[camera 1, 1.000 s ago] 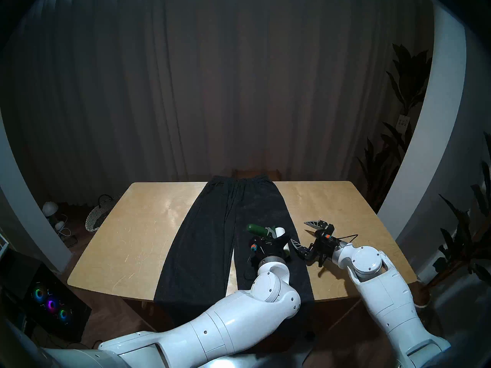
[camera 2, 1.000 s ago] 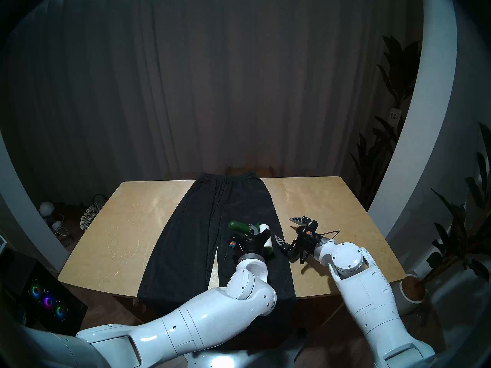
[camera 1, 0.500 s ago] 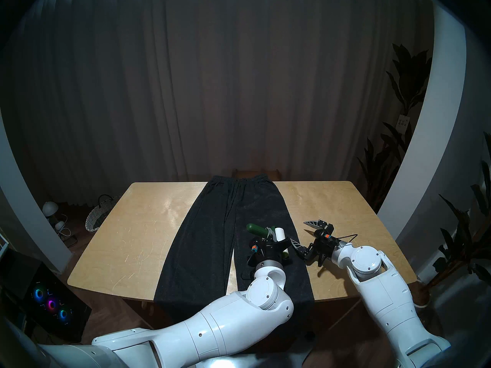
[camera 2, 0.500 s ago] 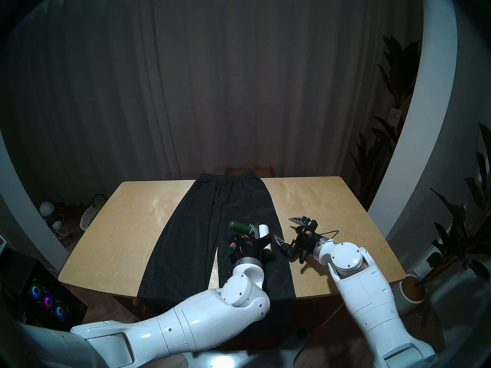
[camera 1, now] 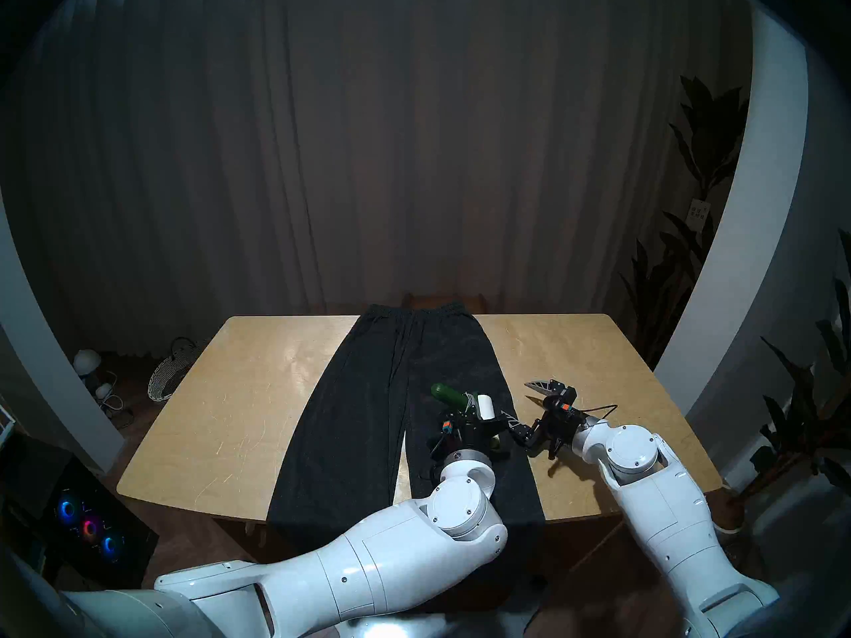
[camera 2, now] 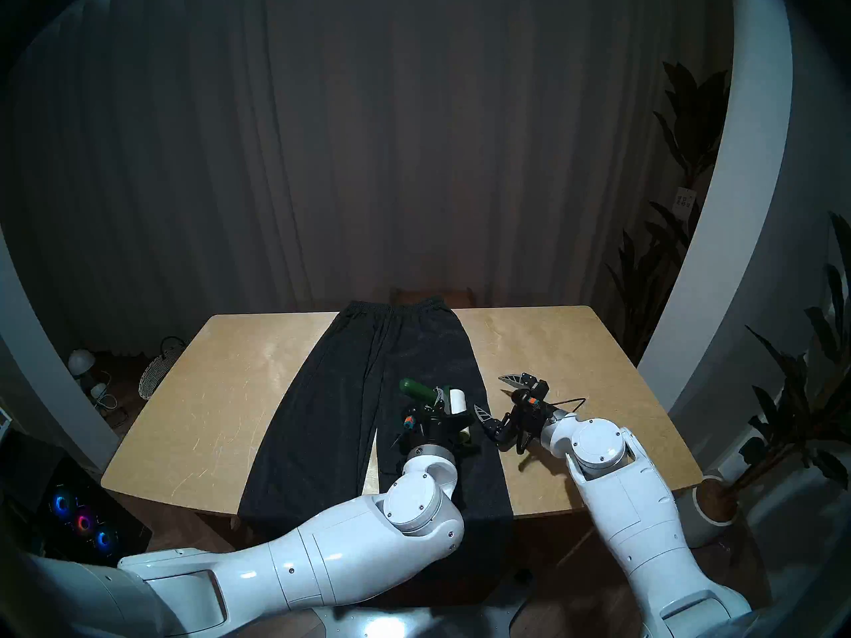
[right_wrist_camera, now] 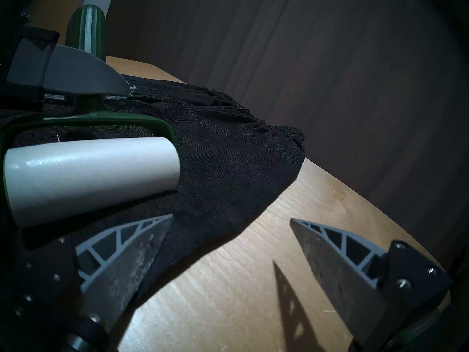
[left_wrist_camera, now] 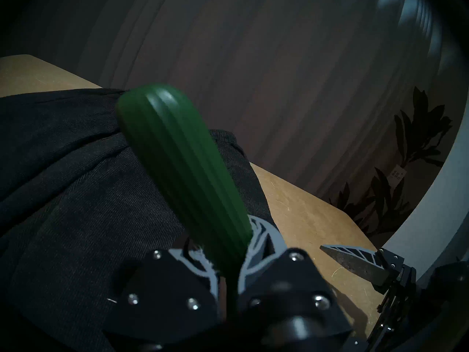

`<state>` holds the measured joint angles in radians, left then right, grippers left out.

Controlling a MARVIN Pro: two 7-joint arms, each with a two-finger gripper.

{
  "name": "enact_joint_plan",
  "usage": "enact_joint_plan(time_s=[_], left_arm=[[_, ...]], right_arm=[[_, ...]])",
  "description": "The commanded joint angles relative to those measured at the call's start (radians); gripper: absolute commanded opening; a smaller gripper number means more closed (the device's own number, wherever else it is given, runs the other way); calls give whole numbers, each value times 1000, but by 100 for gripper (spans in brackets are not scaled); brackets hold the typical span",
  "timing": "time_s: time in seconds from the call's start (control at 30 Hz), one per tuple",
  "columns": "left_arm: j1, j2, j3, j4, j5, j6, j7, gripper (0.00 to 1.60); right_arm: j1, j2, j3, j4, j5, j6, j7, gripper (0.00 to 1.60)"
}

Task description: Remove lint and debris from pants with a lint roller

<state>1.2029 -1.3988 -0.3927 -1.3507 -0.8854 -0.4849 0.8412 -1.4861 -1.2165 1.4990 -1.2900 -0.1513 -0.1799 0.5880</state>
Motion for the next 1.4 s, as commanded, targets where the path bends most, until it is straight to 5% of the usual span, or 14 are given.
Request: enact_joint_plan(time_s=[0.0, 0.67, 0.87, 1.37], left_arm=[[17, 35, 2, -11, -8, 24, 13, 0], [22, 104, 34, -33, 32, -26, -51, 0], [4, 145, 74, -33, 126, -6, -58, 0], [14, 198, 64, -79, 115, 42, -52, 0]], right_arm=[[-1, 0, -19, 33, -16, 8, 6, 160], [-104, 71, -2, -121, -15, 102, 53, 160], [-115, 74, 4, -131, -23, 111, 49, 160], [-125, 67, 10, -159, -31, 125, 41, 160]])
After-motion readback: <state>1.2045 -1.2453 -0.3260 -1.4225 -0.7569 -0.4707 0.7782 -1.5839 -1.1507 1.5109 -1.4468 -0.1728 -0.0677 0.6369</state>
